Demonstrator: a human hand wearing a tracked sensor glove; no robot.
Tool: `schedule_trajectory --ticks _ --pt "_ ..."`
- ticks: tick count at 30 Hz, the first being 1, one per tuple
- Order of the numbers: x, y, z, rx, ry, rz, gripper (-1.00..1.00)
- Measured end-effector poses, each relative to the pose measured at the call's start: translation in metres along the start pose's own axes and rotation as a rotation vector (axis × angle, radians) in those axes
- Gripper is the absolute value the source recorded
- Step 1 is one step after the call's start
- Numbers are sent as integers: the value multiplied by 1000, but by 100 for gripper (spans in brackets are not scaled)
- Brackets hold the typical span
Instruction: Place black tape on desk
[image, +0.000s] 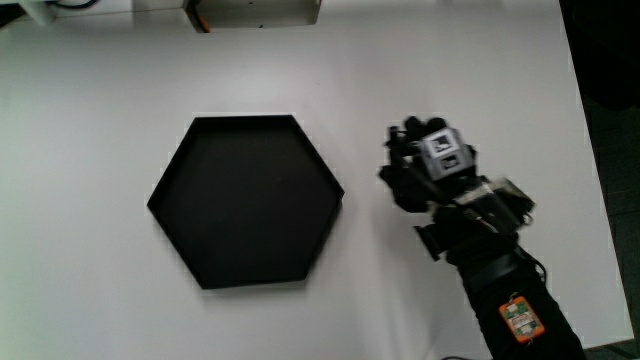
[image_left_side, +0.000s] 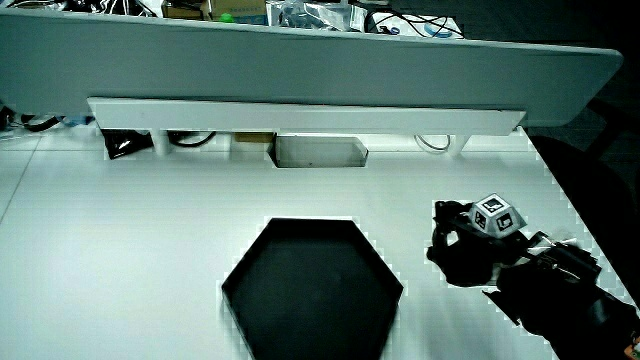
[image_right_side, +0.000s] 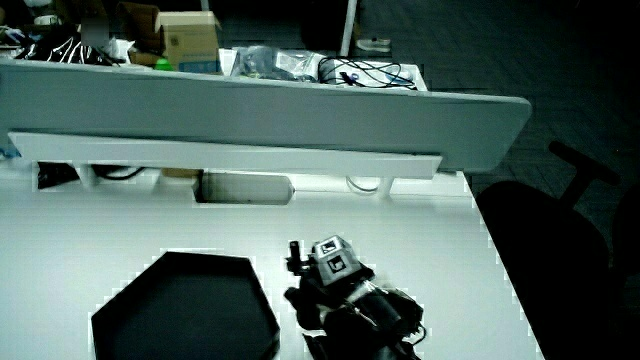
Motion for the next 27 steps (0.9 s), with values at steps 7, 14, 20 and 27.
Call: schedule_trajectory --ticks 7,14,20,27 --pt "-7 9 -39 -136 53 14 0" --pt "-7 5 -38 -147 4 -17 0" --pt "-15 2 -52 -174 8 -9 -17" --pt "-3 4 -65 -234 79 -56 -56"
